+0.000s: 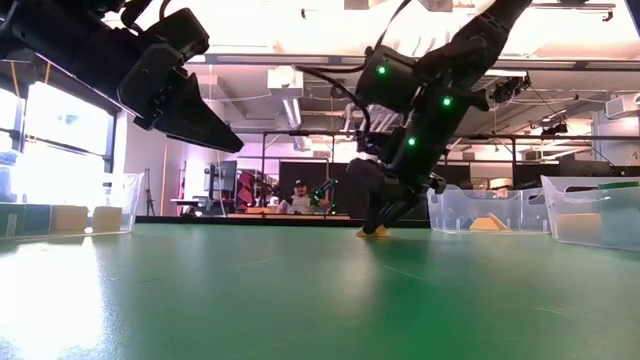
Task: Sort blocks by size
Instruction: Put the yellow triangle block into the top transparent bin
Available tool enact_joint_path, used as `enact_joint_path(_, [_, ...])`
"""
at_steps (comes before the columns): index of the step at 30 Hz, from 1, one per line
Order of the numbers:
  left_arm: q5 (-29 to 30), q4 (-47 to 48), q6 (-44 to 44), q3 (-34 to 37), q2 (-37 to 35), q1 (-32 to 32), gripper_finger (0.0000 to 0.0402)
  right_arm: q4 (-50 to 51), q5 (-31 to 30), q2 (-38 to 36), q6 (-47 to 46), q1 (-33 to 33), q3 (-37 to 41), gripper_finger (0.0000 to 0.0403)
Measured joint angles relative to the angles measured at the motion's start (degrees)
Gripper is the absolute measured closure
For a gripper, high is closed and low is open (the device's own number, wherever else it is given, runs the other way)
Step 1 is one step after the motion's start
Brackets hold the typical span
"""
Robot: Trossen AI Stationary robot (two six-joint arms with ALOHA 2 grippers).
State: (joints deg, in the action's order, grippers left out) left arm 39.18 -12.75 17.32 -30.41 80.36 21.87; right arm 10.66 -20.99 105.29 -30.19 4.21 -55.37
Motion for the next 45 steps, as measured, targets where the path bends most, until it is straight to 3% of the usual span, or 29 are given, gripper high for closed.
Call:
enact_joint_path(8, [0.0,0.0,0.0,0.0,0.0,0.0,0.0186,4.3,-1.5,-8.0,3.0,-0.2,0.0,0.0268])
enact_joint_path(14, [0.0,0.0,0.0,0.0,0.0,0.0,0.0186,20.0,-8.6,-19.0,1.8,3.0,0.0,0.0267])
enact_joint_path(19, [0.0,0.0,0.0,0.0,0.0,0.0,0.0186,34.4,-11.0,-25.3,-1.9,10.7,0.0,0.0266])
enact_joint_path(25, [0.0,0.0,0.0,0.0,0.0,0.0,0.0186,38.2,-9.6,-25.9,0.5,20.8,0.0,0.0265])
enact_joint_path(31, [0.0,0.0,0.0,0.0,0.0,0.0,0.0186,36.4,-2.6,-23.2,5.9,28.4,0.0,0.0265])
enact_joint_path(35, [0.0,0.0,0.0,0.0,0.0,0.0,0.0186,35.0,-1.8,-21.6,8.1,31.0,0.0,0.0265])
enact_joint_path(39, [0.0,0.0,0.0,0.0,0.0,0.0,0.0186,32.6,4.0,-20.2,10.1,32.8,0.0,0.026])
enact_joint_path(45, [0.0,0.0,0.0,0.0,0.0,0.0,0.0186,32.2,7.0,-18.4,11.0,34.4,0.0,0.0213])
